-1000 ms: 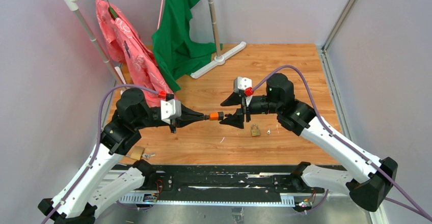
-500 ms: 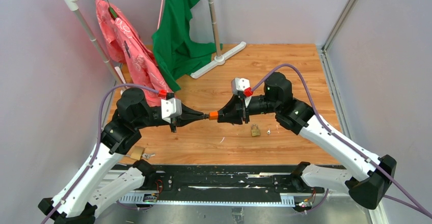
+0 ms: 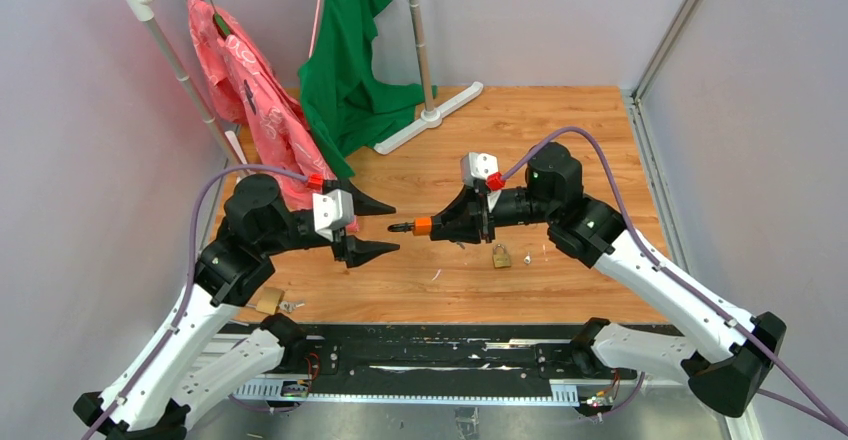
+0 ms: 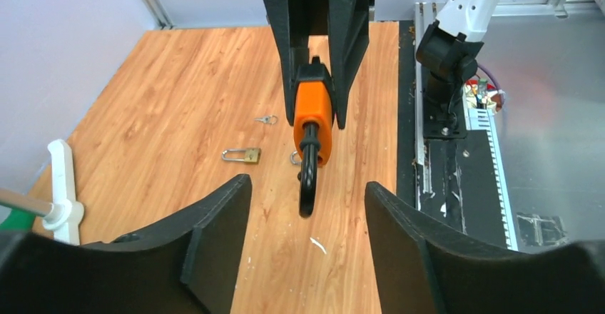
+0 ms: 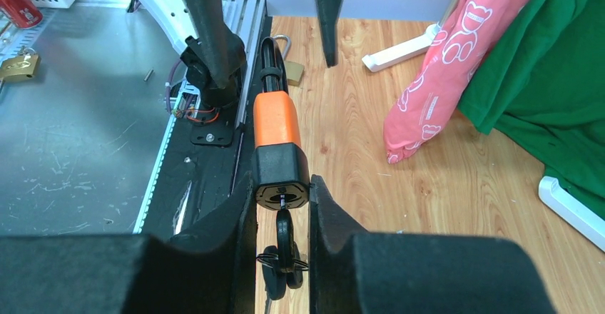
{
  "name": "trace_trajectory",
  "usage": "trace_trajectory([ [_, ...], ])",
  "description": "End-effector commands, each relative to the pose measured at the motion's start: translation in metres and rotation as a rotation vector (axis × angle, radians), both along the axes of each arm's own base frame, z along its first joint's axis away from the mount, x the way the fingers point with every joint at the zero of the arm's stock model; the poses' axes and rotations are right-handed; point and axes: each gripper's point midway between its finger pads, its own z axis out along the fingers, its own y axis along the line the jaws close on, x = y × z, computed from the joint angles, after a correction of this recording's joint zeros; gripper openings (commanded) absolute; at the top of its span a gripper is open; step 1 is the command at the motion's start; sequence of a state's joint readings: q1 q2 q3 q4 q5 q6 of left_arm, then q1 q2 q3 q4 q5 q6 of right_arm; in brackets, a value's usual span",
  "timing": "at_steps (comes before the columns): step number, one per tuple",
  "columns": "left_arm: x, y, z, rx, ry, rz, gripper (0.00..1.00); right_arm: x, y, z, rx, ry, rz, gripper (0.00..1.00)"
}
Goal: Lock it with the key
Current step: Lock the lock.
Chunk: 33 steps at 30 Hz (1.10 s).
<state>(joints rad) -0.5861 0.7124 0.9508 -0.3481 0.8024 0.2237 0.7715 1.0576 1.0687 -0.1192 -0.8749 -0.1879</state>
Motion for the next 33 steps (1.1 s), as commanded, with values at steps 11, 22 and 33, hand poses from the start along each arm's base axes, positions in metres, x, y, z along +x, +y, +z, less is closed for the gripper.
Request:
trace_trajectory([
  [11, -0.005, 0.004, 0.030, -0.131, 0.066, 0.019, 0.44, -0.014, -0.009, 0.028, 0.092, -0.028, 0.061, 0.00],
  [22, -0.006, 0.001, 0.020, -0.097, 0.077, -0.012, 0.42, -0.009, -0.010, 0.030, 0.095, -0.042, 0.030, 0.00],
  [33, -0.002, -0.002, 0.014, -0.090, 0.106, -0.011, 0.38, -0.006, -0.010, 0.035, 0.103, -0.056, 0.014, 0.00],
])
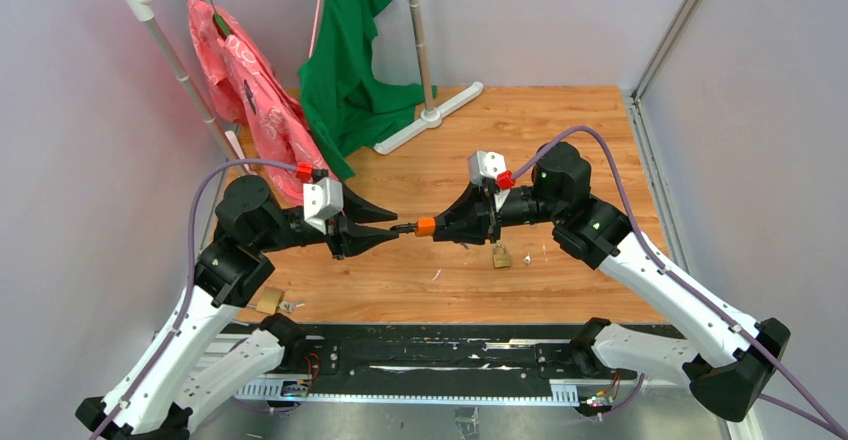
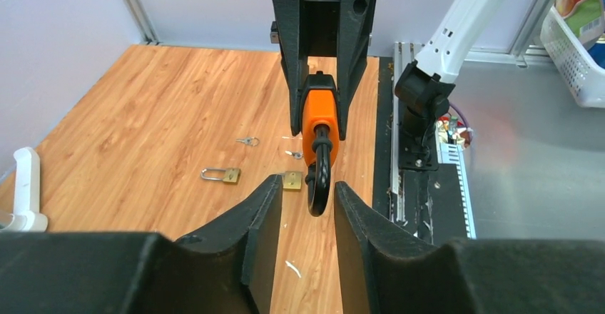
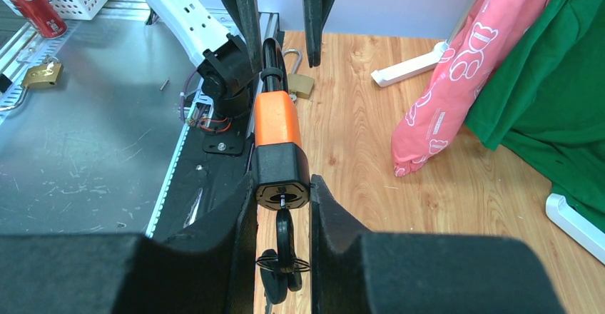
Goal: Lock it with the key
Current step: Lock the lock.
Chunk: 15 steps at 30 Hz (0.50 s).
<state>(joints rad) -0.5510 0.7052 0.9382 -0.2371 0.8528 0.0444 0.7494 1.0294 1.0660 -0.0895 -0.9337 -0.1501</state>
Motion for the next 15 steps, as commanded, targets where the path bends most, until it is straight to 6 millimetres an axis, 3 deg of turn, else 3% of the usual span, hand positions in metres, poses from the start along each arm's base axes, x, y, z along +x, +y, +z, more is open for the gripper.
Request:
trace_trajectory([
  [1, 0.002, -0.001, -0.004, 0.000, 0.018, -0.002, 0.39, 0.002, -0.004, 0.022, 0.063, -0.062, -0.020, 0.00],
  [3, 0.003, -0.001, -0.004, 0.000, 0.017, 0.000, 0.35, 0.003, -0.004, 0.023, 0.062, -0.065, -0.023, 0.00],
  [7, 0.003, -0.001, -0.003, -0.003, 0.010, 0.003, 0.00, 0.003, -0.004, 0.021, 0.060, -0.065, -0.026, 0.00],
  [15, -0.001, -0.008, 0.009, -0.086, 0.023, -0.045, 0.00, 0.018, 0.001, 0.034, 0.107, -0.093, -0.084, 0.00],
])
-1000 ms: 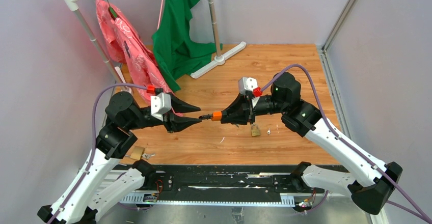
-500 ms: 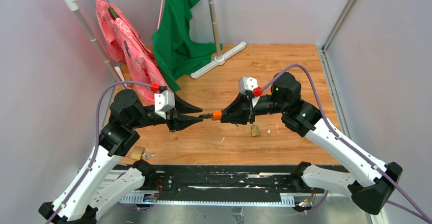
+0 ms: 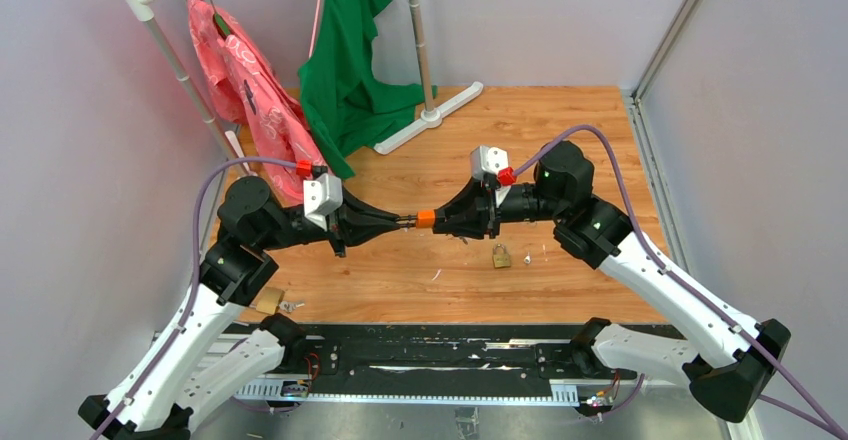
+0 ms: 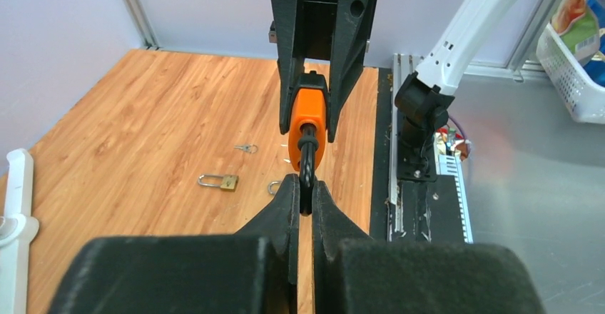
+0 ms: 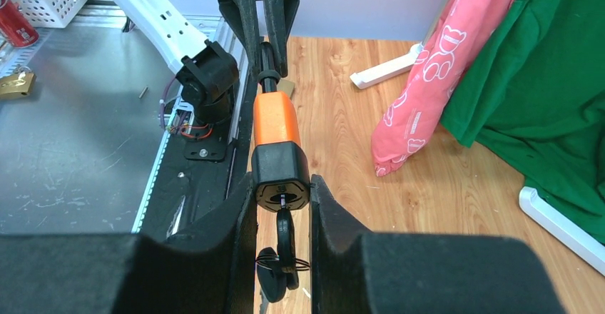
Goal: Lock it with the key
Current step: Lock the lock.
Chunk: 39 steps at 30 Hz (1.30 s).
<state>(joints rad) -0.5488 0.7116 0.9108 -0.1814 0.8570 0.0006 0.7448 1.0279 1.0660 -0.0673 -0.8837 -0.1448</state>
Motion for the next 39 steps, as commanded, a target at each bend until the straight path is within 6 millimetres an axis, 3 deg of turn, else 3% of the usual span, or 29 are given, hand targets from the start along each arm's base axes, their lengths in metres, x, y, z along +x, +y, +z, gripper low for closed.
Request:
trace_trajectory([
  [1, -0.004, -0.006, 0.013, -0.077, -0.013, -0.047, 0.00, 0.006, 0.002, 0.031, 0.098, -0.075, -0.014, 0.00],
  [7, -0.008, -0.015, 0.010, -0.090, -0.042, -0.079, 0.00, 0.002, 0.007, 0.038, 0.139, -0.071, 0.026, 0.00],
  [13, -0.002, -0.018, 0.038, -0.193, -0.091, -0.065, 0.00, 0.001, 0.011, 0.036, 0.148, -0.062, 0.057, 0.00],
  [19, -0.007, -0.032, 0.032, -0.233, -0.072, -0.095, 0.00, 0.010, 0.022, 0.043, 0.244, -0.035, 0.038, 0.00],
  [22, -0.011, -0.042, 0.019, -0.215, -0.055, -0.136, 0.00, 0.015, 0.025, 0.053, 0.300, -0.037, 0.013, 0.00],
  [29, 0.003, -0.050, -0.032, -0.143, 0.062, -0.102, 0.00, 0.012, 0.011, 0.094, 0.434, -0.102, -0.036, 0.00],
  [39, 0.003, -0.046, -0.089, 0.028, 0.104, -0.101, 0.00, 0.006, -0.005, 0.120, 0.502, -0.138, -0.077, 0.00],
])
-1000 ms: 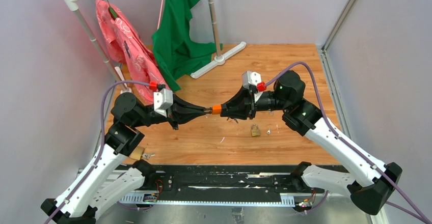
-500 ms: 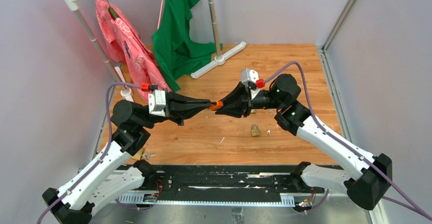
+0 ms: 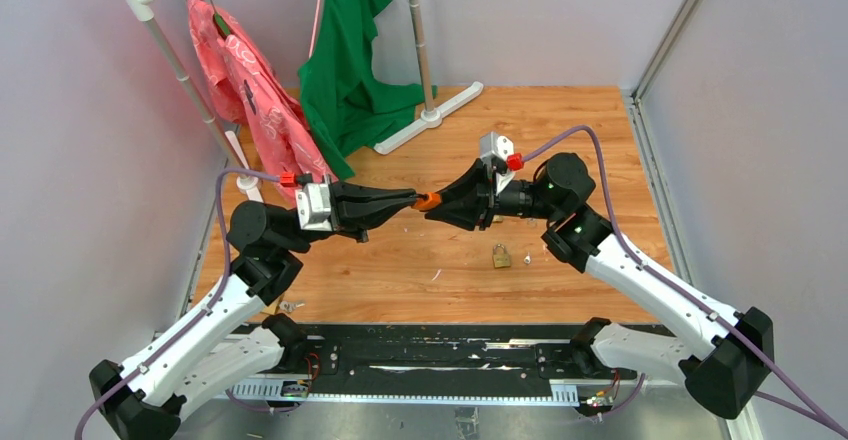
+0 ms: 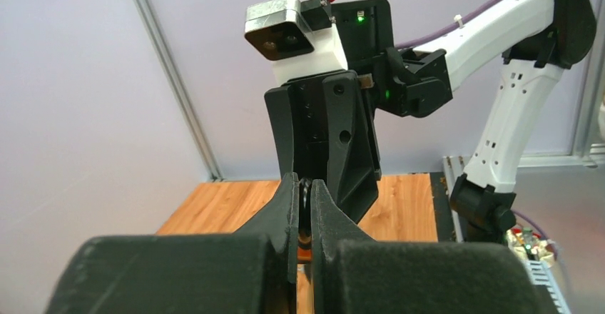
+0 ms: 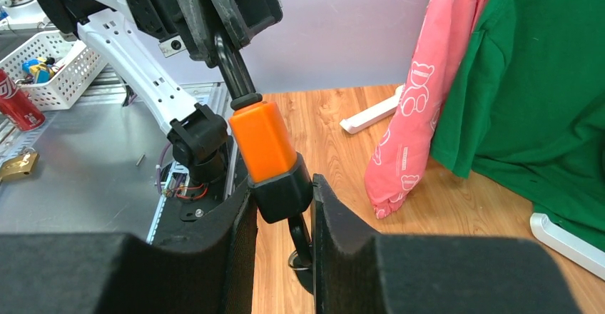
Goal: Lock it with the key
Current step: Lock the lock.
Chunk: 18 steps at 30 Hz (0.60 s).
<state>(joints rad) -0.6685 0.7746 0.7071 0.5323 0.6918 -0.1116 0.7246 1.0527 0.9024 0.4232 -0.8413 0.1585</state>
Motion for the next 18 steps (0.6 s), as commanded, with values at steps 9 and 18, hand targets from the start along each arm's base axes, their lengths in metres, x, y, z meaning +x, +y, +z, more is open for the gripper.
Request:
trace_trajectory([
  [9, -0.030, -0.033, -0.135, 0.321, 0.301, -0.220, 0.00, -0.011, -0.018, 0.106, 0.298, -0.197, -0.063, 0.00],
  [18, -0.031, -0.024, -0.156, 0.396, 0.325, -0.209, 0.00, -0.016, -0.030, 0.115, 0.287, -0.240, -0.094, 0.00],
])
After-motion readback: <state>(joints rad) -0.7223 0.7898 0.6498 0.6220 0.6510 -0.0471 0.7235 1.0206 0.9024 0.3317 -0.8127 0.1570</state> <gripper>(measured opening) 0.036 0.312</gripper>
